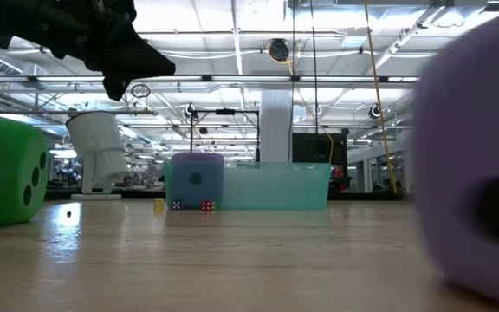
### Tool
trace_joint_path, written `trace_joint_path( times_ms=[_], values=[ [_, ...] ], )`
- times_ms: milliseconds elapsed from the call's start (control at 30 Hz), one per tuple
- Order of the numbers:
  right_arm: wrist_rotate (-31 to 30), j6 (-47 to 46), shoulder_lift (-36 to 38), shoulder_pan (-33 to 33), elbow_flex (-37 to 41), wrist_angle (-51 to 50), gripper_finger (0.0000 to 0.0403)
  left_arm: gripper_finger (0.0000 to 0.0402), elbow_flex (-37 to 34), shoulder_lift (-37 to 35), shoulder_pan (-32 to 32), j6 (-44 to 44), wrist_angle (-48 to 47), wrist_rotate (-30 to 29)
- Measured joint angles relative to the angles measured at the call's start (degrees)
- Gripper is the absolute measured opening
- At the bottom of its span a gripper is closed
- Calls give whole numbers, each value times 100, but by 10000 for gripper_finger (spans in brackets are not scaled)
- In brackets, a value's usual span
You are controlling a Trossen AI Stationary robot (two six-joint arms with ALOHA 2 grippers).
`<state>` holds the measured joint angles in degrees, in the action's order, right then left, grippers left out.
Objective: Pick & Place Dice
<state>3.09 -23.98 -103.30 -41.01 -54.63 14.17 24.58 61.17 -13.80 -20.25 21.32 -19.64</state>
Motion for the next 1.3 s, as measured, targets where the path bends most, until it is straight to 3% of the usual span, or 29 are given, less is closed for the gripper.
trace_joint_path(
  times_ms=[300,567,867,1200,1300],
  values=[
    [-932,527,-29,987,37,-139,1,26,0,-1,-7,87,305,-2],
    [-299,1671,20,1691,26,104,3,26,0,-2,-128,27,299,-2],
    [-732,2520,266,2131,18,799,4,26,0,-2,-166,335,680,-2],
    [1229,2453,460,2543,20,640,4,26,0,-114,-166,966,730,4],
    [1466,2543,700,2560,27,523,4,26,0,-114,-166,970,523,7]
  ],
)
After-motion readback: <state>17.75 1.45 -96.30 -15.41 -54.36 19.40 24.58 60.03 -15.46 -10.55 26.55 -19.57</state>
